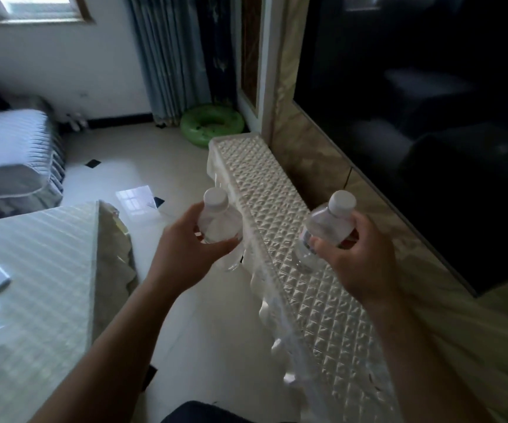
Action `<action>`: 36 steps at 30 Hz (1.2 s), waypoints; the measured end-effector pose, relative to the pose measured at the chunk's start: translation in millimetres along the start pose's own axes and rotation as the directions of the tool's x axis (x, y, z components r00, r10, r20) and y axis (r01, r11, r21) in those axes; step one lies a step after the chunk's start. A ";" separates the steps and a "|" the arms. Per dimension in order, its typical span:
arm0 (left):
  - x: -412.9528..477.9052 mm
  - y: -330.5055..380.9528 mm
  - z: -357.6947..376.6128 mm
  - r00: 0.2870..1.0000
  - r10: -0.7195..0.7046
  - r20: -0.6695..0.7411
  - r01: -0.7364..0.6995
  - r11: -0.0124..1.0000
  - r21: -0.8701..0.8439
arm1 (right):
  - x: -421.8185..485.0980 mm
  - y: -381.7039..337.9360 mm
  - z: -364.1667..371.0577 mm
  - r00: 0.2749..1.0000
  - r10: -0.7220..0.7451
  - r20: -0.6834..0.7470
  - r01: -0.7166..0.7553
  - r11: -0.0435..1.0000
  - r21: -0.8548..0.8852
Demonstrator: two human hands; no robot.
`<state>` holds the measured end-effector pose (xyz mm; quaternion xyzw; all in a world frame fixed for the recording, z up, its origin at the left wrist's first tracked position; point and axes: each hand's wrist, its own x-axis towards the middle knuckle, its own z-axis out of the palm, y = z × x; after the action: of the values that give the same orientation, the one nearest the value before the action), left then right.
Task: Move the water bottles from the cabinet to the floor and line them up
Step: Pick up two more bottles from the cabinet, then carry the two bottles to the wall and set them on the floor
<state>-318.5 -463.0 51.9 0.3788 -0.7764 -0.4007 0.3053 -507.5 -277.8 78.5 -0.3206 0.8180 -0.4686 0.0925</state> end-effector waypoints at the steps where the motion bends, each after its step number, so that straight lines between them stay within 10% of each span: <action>1: 7.5 -5.1 -6.8 1.000 0.002 -0.007 -0.002 1.000 -0.005 | 4.9 -5.0 12.7 1.000 0.003 0.003 -0.003 1.000 0.001; 36: 348.0 -106.2 -67.4 0.916 -0.199 -0.348 0.230 0.972 0.050 | 393.3 -89.8 277.6 0.910 -0.257 0.325 0.273 0.962 -0.003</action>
<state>-412.9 -820.7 53.8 0.5386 -0.6828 -0.3250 0.3716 -648.5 -746.4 60.3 -0.5028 0.7519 -0.3983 0.1522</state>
